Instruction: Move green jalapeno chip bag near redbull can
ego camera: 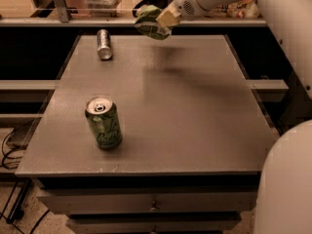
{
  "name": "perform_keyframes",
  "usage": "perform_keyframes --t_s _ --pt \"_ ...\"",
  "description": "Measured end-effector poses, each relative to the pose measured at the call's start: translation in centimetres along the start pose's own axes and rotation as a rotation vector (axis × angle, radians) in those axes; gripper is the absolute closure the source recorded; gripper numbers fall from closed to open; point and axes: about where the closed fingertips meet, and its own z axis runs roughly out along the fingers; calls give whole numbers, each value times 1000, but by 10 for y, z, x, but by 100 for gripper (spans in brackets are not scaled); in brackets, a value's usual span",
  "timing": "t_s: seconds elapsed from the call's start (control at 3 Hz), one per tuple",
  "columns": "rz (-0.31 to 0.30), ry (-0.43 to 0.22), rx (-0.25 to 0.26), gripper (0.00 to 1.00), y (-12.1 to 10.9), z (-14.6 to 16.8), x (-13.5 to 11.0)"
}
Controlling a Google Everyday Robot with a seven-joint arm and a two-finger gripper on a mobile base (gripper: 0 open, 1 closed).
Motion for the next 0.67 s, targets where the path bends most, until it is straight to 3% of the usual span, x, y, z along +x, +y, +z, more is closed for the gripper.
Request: perform_keyframes --t_s 0.33,0.67 --pt "-65 -22 -79 100 29 36 -31" --pt "-86 -18 -128 81 51 73 -46"
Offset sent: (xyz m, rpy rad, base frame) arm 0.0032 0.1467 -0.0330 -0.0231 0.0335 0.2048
